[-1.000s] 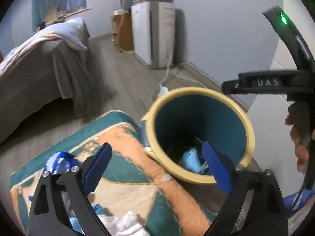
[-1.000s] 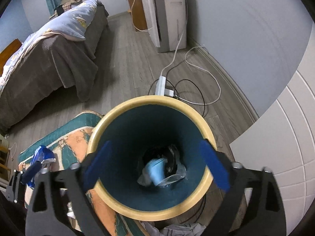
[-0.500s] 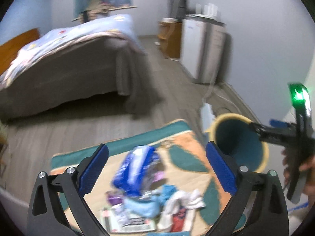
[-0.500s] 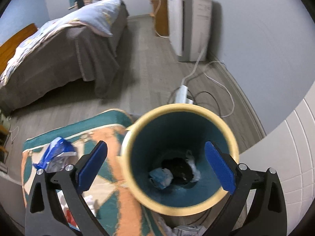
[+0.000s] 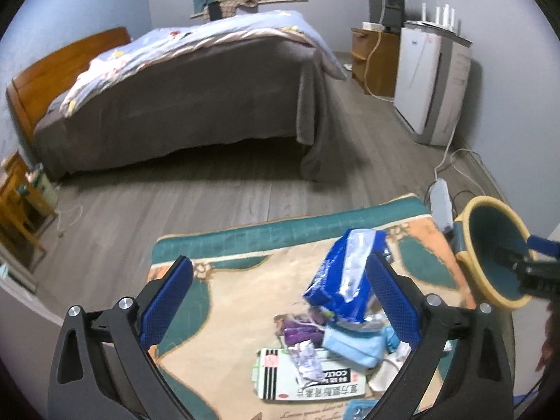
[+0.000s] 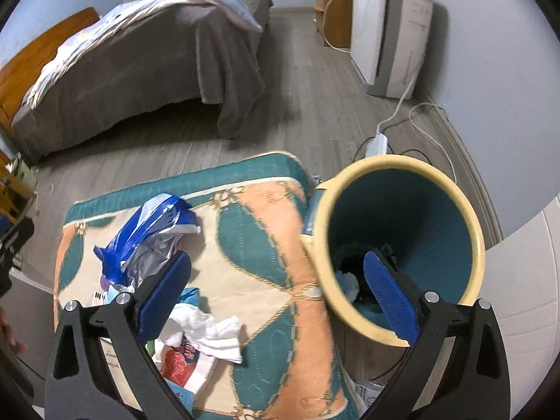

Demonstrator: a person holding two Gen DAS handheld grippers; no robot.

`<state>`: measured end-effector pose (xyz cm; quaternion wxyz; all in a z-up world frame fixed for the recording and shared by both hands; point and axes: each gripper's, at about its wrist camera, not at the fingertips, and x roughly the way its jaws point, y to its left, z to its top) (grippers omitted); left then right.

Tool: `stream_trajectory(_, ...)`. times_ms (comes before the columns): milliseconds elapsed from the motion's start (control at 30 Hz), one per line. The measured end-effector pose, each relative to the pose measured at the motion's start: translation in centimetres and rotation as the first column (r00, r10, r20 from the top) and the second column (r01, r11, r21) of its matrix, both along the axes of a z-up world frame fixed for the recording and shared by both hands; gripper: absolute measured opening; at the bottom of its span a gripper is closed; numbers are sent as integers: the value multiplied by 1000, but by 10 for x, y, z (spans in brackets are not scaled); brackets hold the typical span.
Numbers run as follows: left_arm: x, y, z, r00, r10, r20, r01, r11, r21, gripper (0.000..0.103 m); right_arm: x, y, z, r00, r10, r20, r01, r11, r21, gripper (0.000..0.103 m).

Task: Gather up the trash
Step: 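Move the right gripper to the white tissue on the cushion and grasp it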

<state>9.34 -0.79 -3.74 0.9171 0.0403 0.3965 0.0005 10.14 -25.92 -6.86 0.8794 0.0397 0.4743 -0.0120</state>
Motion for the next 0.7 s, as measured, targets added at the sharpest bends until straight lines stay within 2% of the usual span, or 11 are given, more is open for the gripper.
stream_trajectory(100, -2, 17, -3, 1000, 15, -8, -15, 1000, -24, 98, -3, 22, -2, 998, 55, 29, -53, 996, -65, 97)
stream_trajectory(167, -2, 24, -3, 1000, 20, 8, -20, 1000, -22, 98, -5, 33, -8, 996, 86, 9, -85, 992, -95, 97)
stream_trajectory(267, -5, 31, -3, 999, 28, 39, -28, 1000, 1, 98, -5, 42, -23, 993, 102, -58, -105, 993, -52, 97)
stream_trajectory(333, -5, 32, -8, 1000, -6, 7, 6, 1000, -16, 98, -5, 48, -31, 989, 112, -100, -115, 993, -24, 97)
stream_trajectory(400, -6, 30, -13, 999, -36, -18, 36, 999, -1, 98, -6, 58, -39, 981, 140, -132, -145, 989, -29, 97)
stream_trajectory(533, -6, 28, -19, 995, -87, -42, 88, 996, 10, 98, -10, 80, -49, 970, 193, -145, -205, 976, -72, 97)
stream_trajectory(633, -8, 30, -20, 996, -80, -38, 81, 997, 18, 98, -11, 86, -56, 961, 225, -159, -231, 973, -23, 97)
stream_trajectory(700, -9, 32, -21, 994, -100, -41, 99, 995, -13, 98, -11, 88, -59, 961, 223, -163, -227, 974, -10, 97)
